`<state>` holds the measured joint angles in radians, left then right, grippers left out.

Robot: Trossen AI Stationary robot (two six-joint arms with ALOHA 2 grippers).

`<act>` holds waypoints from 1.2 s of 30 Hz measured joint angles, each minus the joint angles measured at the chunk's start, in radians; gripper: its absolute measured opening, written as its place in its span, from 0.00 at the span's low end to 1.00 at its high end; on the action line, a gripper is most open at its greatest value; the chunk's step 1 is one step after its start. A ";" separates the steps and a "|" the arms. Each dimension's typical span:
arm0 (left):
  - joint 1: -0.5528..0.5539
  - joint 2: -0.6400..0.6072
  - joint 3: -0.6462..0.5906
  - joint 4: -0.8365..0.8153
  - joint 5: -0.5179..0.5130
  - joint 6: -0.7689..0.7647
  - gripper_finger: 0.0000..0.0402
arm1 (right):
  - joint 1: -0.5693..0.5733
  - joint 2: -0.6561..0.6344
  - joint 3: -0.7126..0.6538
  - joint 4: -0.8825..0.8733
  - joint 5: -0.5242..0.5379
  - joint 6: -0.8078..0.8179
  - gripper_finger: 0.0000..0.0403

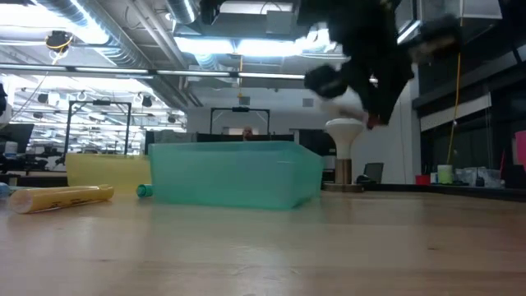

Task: Pick & Place Markers
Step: Put the brown marker pen into the yellow bin

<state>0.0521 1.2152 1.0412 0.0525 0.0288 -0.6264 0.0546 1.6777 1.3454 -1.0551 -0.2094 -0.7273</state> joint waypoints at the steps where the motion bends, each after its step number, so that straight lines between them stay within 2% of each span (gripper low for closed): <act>1: 0.000 0.000 0.000 0.000 0.000 0.002 0.66 | 0.006 -0.020 0.000 -0.005 0.000 0.012 0.07; 11: 0.000 0.000 0.000 0.004 0.000 0.032 0.66 | 0.046 -0.239 -0.017 0.002 0.003 0.314 0.07; 16: 0.000 0.000 0.000 0.049 -0.008 0.063 0.66 | 0.074 -0.349 -0.058 0.022 0.053 0.478 0.07; 21: 0.000 0.000 0.000 0.134 -0.011 0.131 0.66 | 0.112 -0.445 -0.078 0.064 0.147 0.644 0.07; 28: -0.019 0.000 0.000 0.252 -0.011 0.296 0.66 | 0.129 -0.513 -0.078 0.269 0.384 0.832 0.07; 36: -0.018 0.000 0.000 0.289 -0.011 0.336 0.66 | 0.129 -0.516 -0.078 0.483 0.491 0.852 0.07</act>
<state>0.0345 1.2152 1.0409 0.3413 0.0177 -0.2901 0.1841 1.1618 1.2675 -0.5720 0.2819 0.1249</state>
